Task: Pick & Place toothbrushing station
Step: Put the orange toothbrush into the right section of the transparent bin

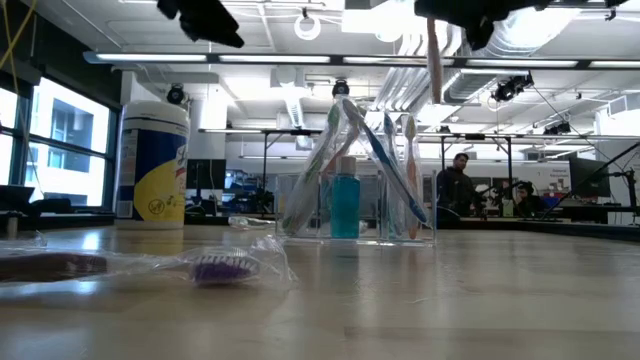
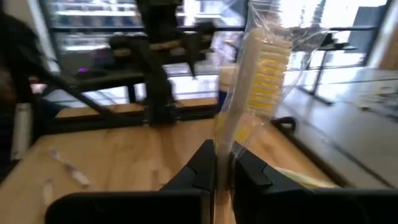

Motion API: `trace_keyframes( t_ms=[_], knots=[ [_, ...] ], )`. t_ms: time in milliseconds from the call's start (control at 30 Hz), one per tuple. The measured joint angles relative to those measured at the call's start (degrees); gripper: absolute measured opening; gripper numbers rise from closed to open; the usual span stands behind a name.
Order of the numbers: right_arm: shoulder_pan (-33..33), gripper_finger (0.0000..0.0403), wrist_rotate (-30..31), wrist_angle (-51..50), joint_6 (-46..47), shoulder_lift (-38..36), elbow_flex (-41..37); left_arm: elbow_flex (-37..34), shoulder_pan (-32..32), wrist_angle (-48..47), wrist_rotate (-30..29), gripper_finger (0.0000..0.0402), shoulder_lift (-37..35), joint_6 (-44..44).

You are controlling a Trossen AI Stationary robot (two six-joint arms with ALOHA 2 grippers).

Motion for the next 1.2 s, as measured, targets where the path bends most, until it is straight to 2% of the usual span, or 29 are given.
trace_keyframes(
  t_ms=[100,233,433,800,900,1200],
  knots=[
    [-0.01,0.0015,-1.72,4.05,1.92,4.37,0.05,-9.10,0.00,10.90,2.61,0.0239,-4.62,0.74],
    [-0.06,0.0015,0.58,6.45,5.34,9.49,-0.06,-19.24,0.00,24.11,6.24,0.0239,-7.32,2.17],
    [-0.05,0.0015,4.47,10.64,8.71,16.93,-0.06,-26.70,0.00,34.10,7.02,0.0239,-7.47,2.53],
    [0.75,0.0015,12.00,13.21,15.57,25.81,-0.06,-27.93,0.00,36.68,9.54,0.0239,-7.10,2.02],
    [1.23,0.0015,12.18,12.88,16.89,27.05,-0.06,-27.95,0.00,36.63,10.82,0.0239,-7.08,1.03],
    [1.67,0.0015,11.39,2.14,24.71,27.55,-0.06,-27.93,0.00,37.06,11.98,0.0239,-6.14,0.52]
  ],
)
